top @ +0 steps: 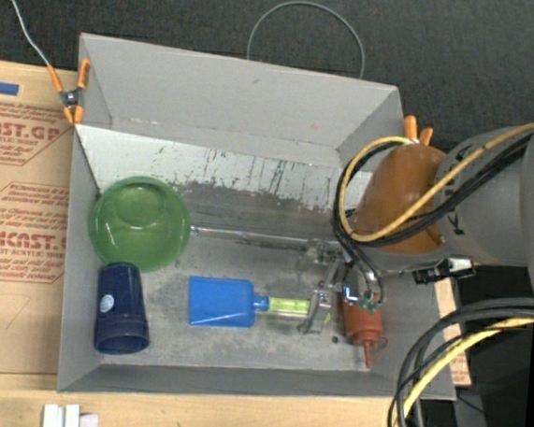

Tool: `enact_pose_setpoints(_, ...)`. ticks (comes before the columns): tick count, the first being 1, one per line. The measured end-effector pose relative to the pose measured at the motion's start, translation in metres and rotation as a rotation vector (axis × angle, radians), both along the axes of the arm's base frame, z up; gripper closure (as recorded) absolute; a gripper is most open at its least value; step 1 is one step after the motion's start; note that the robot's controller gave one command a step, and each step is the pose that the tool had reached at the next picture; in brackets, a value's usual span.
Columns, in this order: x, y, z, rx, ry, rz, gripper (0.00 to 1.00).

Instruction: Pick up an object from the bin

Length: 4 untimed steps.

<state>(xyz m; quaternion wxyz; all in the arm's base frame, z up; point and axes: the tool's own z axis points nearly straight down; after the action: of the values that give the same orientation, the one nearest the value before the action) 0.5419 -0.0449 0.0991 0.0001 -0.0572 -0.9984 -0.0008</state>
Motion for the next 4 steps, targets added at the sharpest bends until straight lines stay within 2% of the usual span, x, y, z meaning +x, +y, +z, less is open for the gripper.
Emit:
enact_pose_setpoints(1, 0.011, -0.001, -0.030, 0.000, -0.009, -0.078, 0.00)
enact_pose_setpoints(2, 0.002, 0.010, -0.029, 0.001, 0.000, -0.174, 1.00)
enact_pose_setpoints(4, 0.002, 0.010, -0.028, 0.001, 0.000, -0.175, 1.00)
